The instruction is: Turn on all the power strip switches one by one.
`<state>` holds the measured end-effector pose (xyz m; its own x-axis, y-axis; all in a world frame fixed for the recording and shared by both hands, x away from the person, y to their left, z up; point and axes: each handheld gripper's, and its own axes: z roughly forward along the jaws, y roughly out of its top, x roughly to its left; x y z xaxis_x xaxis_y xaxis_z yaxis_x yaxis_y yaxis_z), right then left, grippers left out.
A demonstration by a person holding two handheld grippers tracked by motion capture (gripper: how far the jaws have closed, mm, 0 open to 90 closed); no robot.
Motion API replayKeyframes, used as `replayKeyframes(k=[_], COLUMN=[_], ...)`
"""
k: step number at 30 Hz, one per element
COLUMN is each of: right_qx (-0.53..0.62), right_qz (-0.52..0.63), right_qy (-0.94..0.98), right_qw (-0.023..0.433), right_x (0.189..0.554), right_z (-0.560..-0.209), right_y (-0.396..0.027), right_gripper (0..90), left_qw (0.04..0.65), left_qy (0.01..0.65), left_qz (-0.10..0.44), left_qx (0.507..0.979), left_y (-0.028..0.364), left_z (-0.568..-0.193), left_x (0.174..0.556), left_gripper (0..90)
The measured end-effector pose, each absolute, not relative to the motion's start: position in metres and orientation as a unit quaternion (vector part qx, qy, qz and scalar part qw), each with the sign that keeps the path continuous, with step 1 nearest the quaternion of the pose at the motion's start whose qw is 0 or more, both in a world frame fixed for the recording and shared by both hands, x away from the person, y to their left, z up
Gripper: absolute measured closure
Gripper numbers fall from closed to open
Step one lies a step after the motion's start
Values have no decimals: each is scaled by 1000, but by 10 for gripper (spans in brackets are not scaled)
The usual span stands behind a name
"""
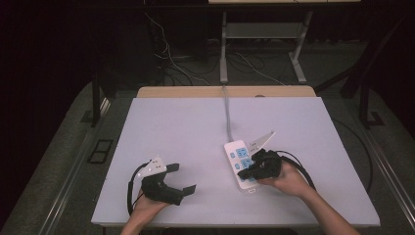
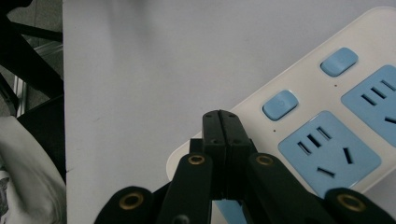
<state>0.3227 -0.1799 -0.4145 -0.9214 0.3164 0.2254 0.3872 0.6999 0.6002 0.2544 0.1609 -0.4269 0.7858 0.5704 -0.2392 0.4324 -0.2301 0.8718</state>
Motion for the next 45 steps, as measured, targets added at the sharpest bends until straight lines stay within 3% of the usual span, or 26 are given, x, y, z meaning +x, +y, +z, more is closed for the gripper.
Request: replayKeyframes(k=[45], right_qx=[-197], right_qz=[-332], right_qy=[-921], right_qw=[54], right_x=[321], right_z=[-412], right_y=[-181], right_gripper=[900], left_qw=[533], left_qy=[325], left_qz=[62], left_qx=[779], left_y=[163], left_z=[-428], left_x=[256], left_gripper=[0])
